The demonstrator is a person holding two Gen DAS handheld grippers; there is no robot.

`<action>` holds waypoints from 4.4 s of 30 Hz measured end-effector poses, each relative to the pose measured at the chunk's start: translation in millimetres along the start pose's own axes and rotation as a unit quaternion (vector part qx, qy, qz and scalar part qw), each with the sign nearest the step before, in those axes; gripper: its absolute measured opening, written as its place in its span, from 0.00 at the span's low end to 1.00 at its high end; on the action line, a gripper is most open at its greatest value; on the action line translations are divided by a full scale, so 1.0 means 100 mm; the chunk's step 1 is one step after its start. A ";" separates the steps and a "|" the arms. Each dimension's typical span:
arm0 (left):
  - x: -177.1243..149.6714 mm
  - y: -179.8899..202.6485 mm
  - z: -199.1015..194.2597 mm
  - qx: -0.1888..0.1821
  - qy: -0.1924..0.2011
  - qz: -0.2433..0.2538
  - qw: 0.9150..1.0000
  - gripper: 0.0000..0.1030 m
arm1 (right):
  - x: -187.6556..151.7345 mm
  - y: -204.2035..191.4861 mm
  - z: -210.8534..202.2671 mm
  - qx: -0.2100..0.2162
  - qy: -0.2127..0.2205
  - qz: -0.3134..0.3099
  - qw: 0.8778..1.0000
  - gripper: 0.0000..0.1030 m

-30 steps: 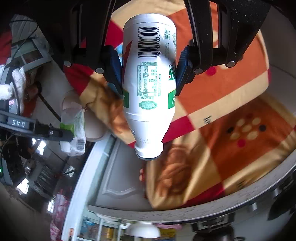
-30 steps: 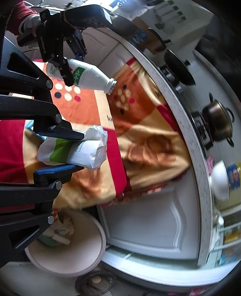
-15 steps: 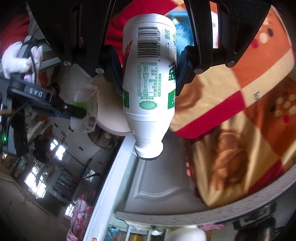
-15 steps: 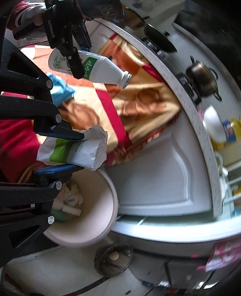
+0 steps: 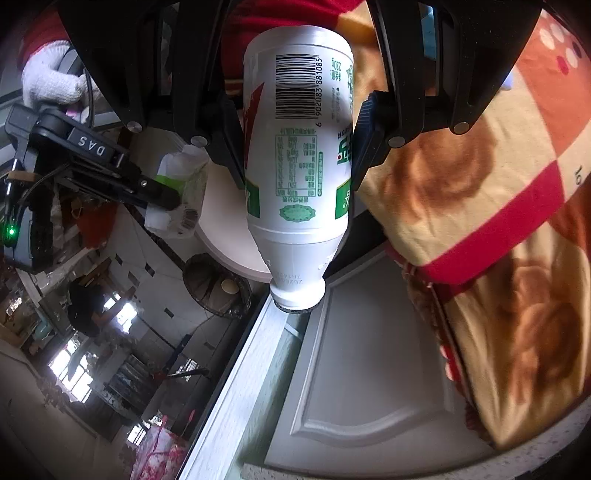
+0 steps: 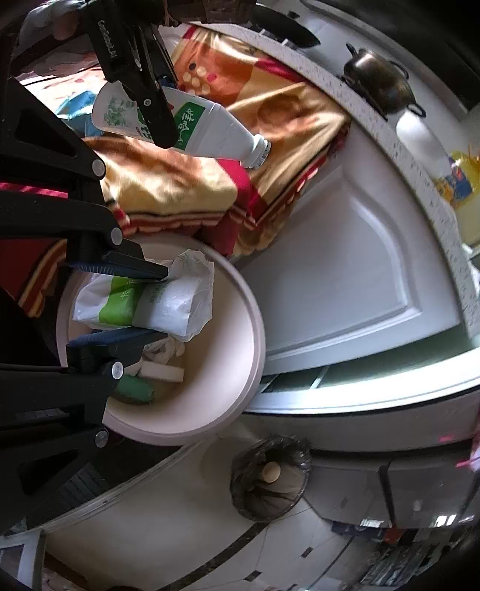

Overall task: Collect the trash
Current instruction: 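Carry the AD bottle and white-green packet with both tools over the white bin, then open both tools to drop the bottle and packet into the bin, then move both open tools back over the remaining trash on the chair, then grasp the blue snack bag with left tool while right tool grasps white medicine box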

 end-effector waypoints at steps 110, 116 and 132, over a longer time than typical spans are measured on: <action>-1.36 -2.09 -1.72 0.045 0.038 -0.067 0.996 0.04 | -0.91 -2.57 0.53 0.157 -0.145 -0.144 0.966 0.53; -1.70 -2.62 -1.80 0.096 0.031 -0.112 0.989 0.04 | -1.11 -2.95 1.06 0.137 -0.186 -0.116 0.966 0.62; -1.91 -2.84 -1.33 0.116 0.006 -0.156 0.981 0.36 | -1.18 -3.28 1.32 0.066 -0.188 -0.241 0.950 0.52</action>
Point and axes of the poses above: each gripper's, at about its wrist camera, not at the fingertips, and z roughly the way its jaws point, y to its right, x to its top, the point moved 2 cm from there along z, roughly the way its jaws point, and after that the axes turned 2 degrees about y, right-handed, at the moved point
